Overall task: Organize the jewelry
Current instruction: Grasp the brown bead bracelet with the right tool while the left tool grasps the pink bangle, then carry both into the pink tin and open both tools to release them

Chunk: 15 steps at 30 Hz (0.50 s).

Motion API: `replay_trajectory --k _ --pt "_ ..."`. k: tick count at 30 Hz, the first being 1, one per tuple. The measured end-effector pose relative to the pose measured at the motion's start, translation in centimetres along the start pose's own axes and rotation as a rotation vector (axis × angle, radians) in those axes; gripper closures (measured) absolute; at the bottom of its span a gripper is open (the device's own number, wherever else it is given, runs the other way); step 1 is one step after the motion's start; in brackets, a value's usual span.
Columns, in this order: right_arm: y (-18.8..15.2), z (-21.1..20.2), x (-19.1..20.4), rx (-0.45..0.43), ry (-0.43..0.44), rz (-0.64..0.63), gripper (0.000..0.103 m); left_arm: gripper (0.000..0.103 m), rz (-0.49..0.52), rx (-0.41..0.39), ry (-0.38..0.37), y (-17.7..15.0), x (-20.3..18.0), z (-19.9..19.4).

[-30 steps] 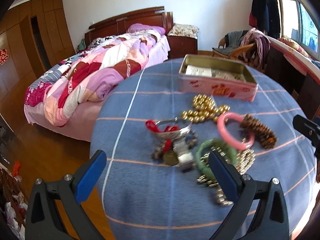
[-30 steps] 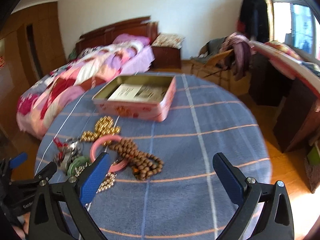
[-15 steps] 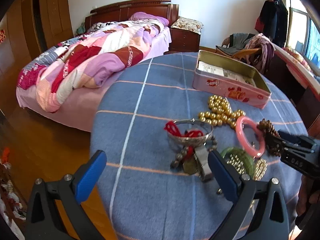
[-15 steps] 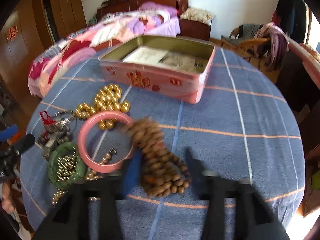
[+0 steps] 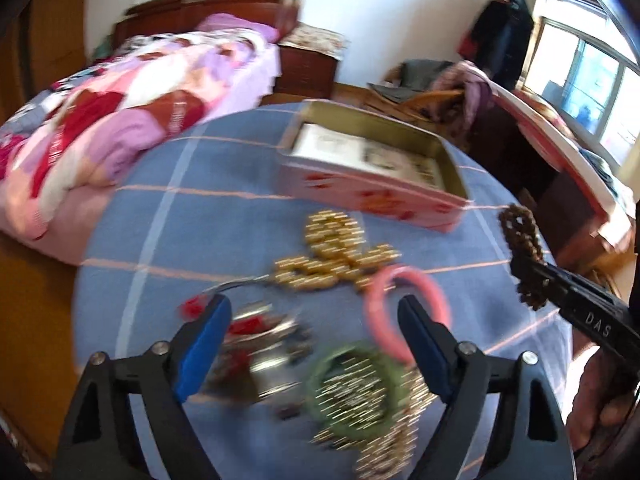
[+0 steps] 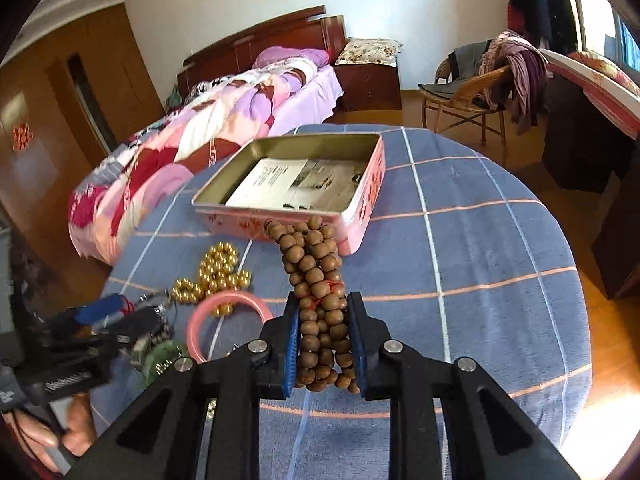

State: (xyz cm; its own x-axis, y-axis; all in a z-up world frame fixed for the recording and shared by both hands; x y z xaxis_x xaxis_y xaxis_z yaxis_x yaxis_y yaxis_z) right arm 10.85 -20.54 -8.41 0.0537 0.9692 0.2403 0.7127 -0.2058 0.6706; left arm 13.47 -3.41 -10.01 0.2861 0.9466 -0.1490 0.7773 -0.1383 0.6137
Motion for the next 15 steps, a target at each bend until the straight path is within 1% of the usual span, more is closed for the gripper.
replay_trajectory --k 2,3,4,6,7,8,9,10,11,12,13,15 --pt "0.0 -0.1 -0.3 -0.001 -0.006 0.005 0.081 0.026 0.032 0.028 -0.035 0.4 -1.9 1.2" --pt "-0.2 -0.1 -0.3 0.001 -0.011 0.006 0.081 0.032 0.055 0.046 -0.037 0.4 -2.6 1.9" --pt "-0.3 -0.1 -0.4 0.002 -0.014 0.007 0.08 0.034 0.083 0.072 -0.017 0.3 -3.3 3.0" --pt "-0.6 -0.3 -0.5 0.001 -0.018 0.013 0.08 0.047 0.102 0.114 0.011 -0.1 -3.8 4.2" --pt "-0.6 -0.4 -0.7 -0.001 -0.018 0.015 0.08 0.051 0.101 0.147 0.017 -0.6 -3.8 4.9" --pt "-0.7 -0.5 -0.8 -0.003 -0.017 0.017 0.08 0.055 0.107 0.143 0.026 -0.6 -3.8 4.9" --pt "-0.7 -0.6 -0.9 -0.005 -0.015 0.018 0.08 0.056 0.133 0.126 0.041 -0.6 -4.0 4.7" --pt "-0.6 -0.7 -0.9 -0.007 -0.015 0.019 0.08 0.057 0.149 0.137 0.048 -0.7 -4.1 4.8" --pt "-0.6 -0.7 -1.0 -0.008 -0.014 0.021 0.08 0.067 0.159 0.129 0.055 -0.7 -4.4 4.6" --pt "-0.5 -0.7 -1.1 -0.01 -0.012 0.025 0.08 0.086 0.171 0.122 0.058 -0.8 -4.5 4.4" --pt "-0.5 -0.6 -1.1 -0.012 -0.009 0.031 0.08 0.09 0.174 0.124 0.046 -0.9 -4.6 4.3" --pt "-0.3 -0.6 -1.3 -0.017 -0.004 0.043 0.08 0.09 0.169 0.12 0.032 -1.1 -4.6 4.1"
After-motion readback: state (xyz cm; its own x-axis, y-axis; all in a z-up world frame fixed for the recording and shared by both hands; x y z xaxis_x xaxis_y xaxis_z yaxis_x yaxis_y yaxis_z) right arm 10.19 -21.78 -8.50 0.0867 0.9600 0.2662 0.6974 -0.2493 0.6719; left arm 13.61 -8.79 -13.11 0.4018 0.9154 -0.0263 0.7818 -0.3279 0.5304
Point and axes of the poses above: each gripper's, at about its wrist camera, not at the fingertips, and z roughly the way its jaws point, x to its left, y to its top, the point moved 7 cm from there along z, roughly the way its jaws point, and after that the axes turned 3 degrees about y, right-handed, at the moved point
